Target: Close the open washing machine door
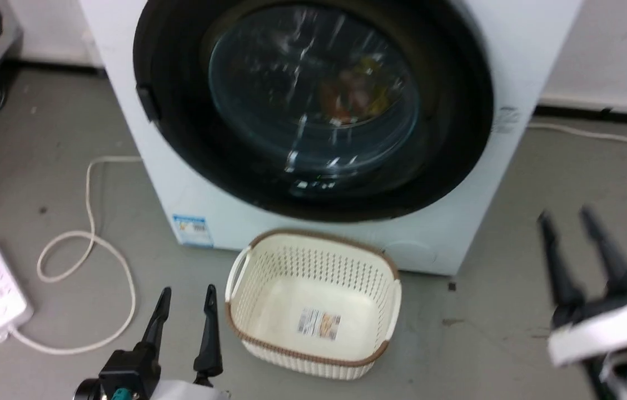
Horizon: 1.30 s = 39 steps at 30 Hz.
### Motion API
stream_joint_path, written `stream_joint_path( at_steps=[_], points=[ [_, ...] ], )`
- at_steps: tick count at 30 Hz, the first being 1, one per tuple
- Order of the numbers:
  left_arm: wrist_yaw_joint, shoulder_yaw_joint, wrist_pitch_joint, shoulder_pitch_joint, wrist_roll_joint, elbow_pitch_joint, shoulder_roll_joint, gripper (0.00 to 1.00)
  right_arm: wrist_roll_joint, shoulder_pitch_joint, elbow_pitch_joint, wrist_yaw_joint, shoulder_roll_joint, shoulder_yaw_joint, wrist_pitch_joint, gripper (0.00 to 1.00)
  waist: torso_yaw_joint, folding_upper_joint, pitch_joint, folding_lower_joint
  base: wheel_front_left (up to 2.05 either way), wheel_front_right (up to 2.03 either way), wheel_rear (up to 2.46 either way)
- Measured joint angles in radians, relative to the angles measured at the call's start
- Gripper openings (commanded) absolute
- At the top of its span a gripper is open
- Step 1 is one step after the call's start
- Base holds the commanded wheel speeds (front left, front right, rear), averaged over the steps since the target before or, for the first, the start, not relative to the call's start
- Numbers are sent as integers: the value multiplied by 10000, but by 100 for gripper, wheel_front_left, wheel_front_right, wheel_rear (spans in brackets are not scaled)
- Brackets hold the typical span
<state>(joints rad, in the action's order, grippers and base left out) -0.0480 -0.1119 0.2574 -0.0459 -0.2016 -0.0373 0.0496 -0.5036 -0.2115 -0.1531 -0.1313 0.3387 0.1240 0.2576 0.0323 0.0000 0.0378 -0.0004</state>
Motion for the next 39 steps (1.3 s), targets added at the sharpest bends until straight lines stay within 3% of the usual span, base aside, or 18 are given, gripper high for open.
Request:
stream_joint_path(
  at_steps=[5, 11, 24, 25, 39],
  points=[
    [174, 192, 0, -195, -12, -96, -2, 100, 2332, 1869, 656, -2, -1221, -698, 0, 100, -374, 0, -527, 1, 0, 0, 0],
    [219, 182, 0, -298, 148, -270, -2, 100, 3289, 2714, 826, 0, -2201, -1553, 0, 100, -356, 0, -626, 3, 0, 0, 0],
    [330, 144, 0, -142, 349, -663, -2, 100, 3812, 3154, 966, -2, -2755, -1822, 0, 100, -479, 0, -618, 4, 0, 0, 0],
    [336, 132, 0, -142, 362, -631, -2, 0, 3812, 3155, 965, -2, -2761, -1827, 0, 0, -489, 0, -619, 4, 0, 0, 0],
    [334, 176, -165, -148, 416, -606, -4, 0, 3816, 3135, 963, -2, -2761, -1797, -182, 0, -482, 0, -603, 4, 0, 0, 0]
  ],
)
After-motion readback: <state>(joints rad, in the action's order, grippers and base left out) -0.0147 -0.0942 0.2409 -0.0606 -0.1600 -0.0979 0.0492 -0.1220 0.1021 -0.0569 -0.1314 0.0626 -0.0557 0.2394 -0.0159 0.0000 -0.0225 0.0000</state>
